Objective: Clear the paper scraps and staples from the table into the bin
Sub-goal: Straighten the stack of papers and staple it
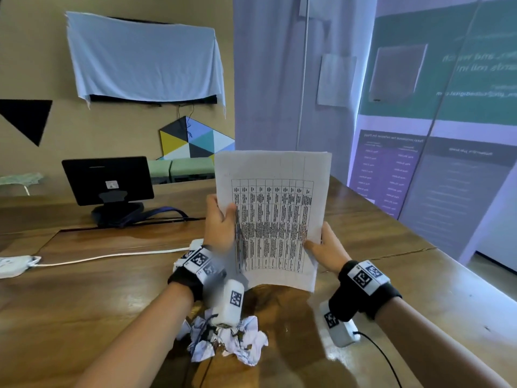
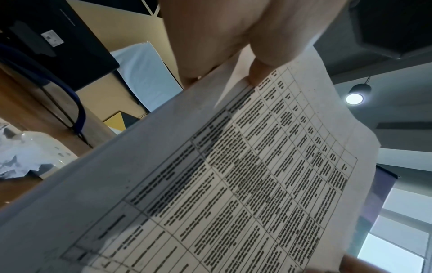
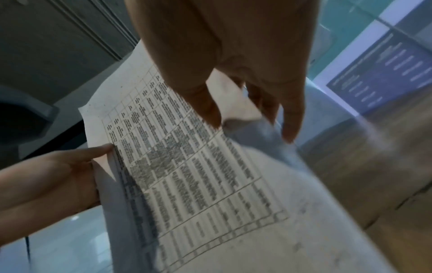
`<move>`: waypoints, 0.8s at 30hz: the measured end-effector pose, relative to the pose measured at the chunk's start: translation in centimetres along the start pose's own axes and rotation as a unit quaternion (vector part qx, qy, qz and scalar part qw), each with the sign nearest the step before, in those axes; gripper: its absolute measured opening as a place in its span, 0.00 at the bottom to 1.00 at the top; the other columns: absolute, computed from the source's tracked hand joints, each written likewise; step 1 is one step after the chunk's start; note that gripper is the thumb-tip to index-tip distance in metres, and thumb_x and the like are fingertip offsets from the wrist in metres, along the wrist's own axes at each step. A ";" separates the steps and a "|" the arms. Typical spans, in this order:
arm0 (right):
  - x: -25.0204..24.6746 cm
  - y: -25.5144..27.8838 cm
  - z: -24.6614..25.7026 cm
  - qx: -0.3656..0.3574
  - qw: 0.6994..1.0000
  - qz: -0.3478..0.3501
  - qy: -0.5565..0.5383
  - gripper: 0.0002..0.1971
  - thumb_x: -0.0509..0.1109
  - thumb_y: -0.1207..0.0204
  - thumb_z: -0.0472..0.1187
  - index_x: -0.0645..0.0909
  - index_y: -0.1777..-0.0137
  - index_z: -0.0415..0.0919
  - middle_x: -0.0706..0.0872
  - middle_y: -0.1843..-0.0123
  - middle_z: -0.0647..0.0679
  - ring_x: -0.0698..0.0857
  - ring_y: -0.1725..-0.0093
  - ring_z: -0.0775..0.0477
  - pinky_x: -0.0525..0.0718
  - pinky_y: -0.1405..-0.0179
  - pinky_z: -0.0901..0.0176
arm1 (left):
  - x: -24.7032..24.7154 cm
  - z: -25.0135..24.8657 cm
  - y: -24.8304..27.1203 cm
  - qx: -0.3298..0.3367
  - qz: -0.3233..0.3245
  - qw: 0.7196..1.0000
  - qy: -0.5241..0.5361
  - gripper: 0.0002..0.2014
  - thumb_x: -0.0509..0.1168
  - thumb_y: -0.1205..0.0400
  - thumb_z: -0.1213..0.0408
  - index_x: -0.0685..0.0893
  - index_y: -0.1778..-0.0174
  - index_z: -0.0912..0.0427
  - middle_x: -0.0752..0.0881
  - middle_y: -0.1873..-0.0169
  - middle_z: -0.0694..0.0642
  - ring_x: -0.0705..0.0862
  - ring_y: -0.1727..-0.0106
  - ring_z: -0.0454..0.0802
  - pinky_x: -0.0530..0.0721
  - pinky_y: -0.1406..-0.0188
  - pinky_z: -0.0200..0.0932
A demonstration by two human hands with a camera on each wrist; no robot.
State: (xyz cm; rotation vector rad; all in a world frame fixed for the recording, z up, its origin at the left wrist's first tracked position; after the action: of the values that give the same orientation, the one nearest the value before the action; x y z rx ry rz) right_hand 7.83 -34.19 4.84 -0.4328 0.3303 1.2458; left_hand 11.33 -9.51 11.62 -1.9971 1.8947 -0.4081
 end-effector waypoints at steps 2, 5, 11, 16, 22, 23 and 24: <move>-1.1 -0.4 -1.0 0.028 0.992 0.028 0.118 0.17 0.69 0.26 0.36 0.70 0.40 0.39 0.81 0.48 0.46 0.82 0.47 0.44 0.79 0.50 0.55 | 0.0 0.1 -0.2 0.003 -0.001 1.000 0.000 0.07 0.56 0.15 0.68 0.64 0.45 0.61 0.78 0.59 0.44 0.78 0.60 0.33 0.76 0.73 0.17; -4.1 -0.9 -2.8 0.073 0.959 0.036 0.270 0.08 0.69 0.30 0.39 0.74 0.53 0.45 0.82 0.44 0.40 0.80 0.41 0.38 0.77 0.45 0.54 | 0.1 0.5 -0.2 0.002 0.001 1.000 0.003 0.07 0.56 0.15 0.67 0.64 0.45 0.61 0.78 0.59 0.43 0.78 0.60 0.34 0.77 0.73 0.18; -7.2 -0.2 -9.9 0.200 0.867 0.085 0.449 0.23 0.70 0.32 0.53 0.82 0.43 0.37 0.86 0.39 0.39 0.84 0.40 0.38 0.82 0.44 0.54 | -0.1 0.6 -0.5 0.000 -0.013 1.000 0.009 0.10 0.60 0.16 0.64 0.65 0.44 0.58 0.80 0.50 0.54 0.80 0.52 0.48 0.77 0.57 0.35; -5.7 1.1 -12.5 0.213 0.857 0.126 0.453 0.18 0.72 0.34 0.54 0.83 0.51 0.40 0.86 0.53 0.42 0.86 0.47 0.39 0.83 0.47 0.52 | -0.1 -0.1 -0.8 0.012 -0.004 1.000 -0.004 0.10 0.59 0.16 0.65 0.67 0.42 0.59 0.78 0.56 0.47 0.77 0.59 0.34 0.74 0.70 0.15; -5.6 0.7 -11.2 0.204 0.874 0.094 0.431 0.21 0.69 0.28 0.46 0.77 0.40 0.33 0.85 0.40 0.37 0.84 0.42 0.38 0.76 0.55 0.57 | -0.3 -0.2 -1.1 0.005 0.012 1.000 0.010 0.10 0.60 0.16 0.62 0.68 0.42 0.59 0.80 0.49 0.52 0.80 0.55 0.39 0.78 0.57 0.27; -5.5 0.3 -10.4 0.194 0.888 0.084 0.409 0.21 0.69 0.28 0.46 0.75 0.39 0.33 0.84 0.40 0.37 0.83 0.43 0.38 0.74 0.55 0.57 | -0.3 -0.2 -1.1 0.004 0.015 1.000 0.011 0.10 0.60 0.16 0.62 0.67 0.43 0.58 0.80 0.51 0.50 0.80 0.56 0.36 0.78 0.59 0.26; -5.6 0.1 -9.4 0.184 0.907 0.072 0.372 0.22 0.69 0.27 0.46 0.72 0.39 0.33 0.83 0.42 0.37 0.82 0.46 0.38 0.73 0.55 0.57 | -0.3 -0.3 -1.1 0.007 0.017 1.000 0.008 0.10 0.60 0.16 0.62 0.67 0.43 0.57 0.80 0.54 0.47 0.79 0.56 0.33 0.78 0.62 0.24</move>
State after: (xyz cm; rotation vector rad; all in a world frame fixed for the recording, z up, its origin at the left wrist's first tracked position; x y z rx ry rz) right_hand 6.10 -43.37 -0.74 -0.5510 1.2481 1.0831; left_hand 12.22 -9.21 12.37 -1.9567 1.9272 -0.4279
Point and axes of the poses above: each hand's wrist, its own y-axis away from the middle knuckle, its own x-axis out of the palm, z = x × y, the point moved 9 cm from there along -y, towards the middle knuckle
